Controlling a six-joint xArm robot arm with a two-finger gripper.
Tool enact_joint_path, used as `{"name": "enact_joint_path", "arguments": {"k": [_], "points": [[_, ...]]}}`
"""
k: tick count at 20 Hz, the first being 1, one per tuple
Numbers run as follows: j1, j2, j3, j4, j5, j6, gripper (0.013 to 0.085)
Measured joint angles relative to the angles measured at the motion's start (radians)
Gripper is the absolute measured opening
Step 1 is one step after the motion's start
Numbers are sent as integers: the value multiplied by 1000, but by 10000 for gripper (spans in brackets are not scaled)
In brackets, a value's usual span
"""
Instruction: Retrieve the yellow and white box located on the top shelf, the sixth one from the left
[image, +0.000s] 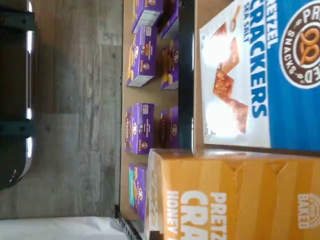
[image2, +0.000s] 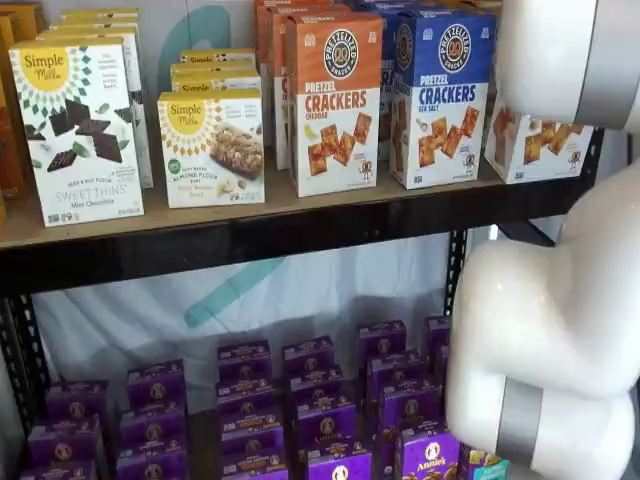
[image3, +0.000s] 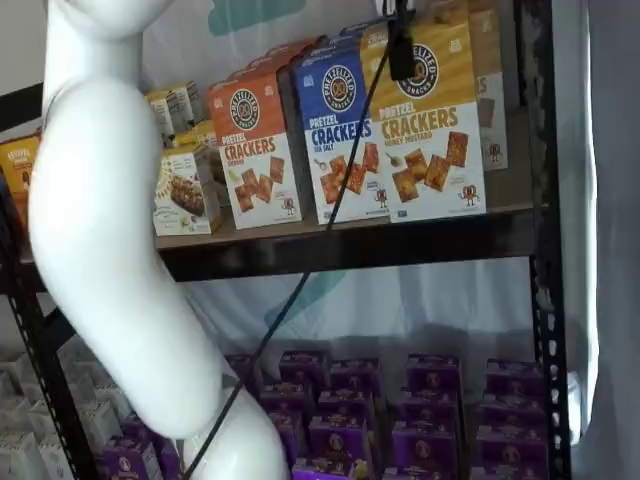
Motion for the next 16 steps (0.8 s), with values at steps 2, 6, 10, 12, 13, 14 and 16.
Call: {"name": "enact_joint_path", "arguments": {"k": [2,6,10,12,13,14,16], "points": [[-6,-23,20,-8,5,-10,610],[-6,-64,62,-32,15,-18,610],[8,-113,119,-48,21,-10,610],[21,-140,152,-56,23,1,610],[31,-154,170,-60,26,9,610],[39,-163,181,-63,29,16,610],[62,-188,213,-70,36,38,610]]}}
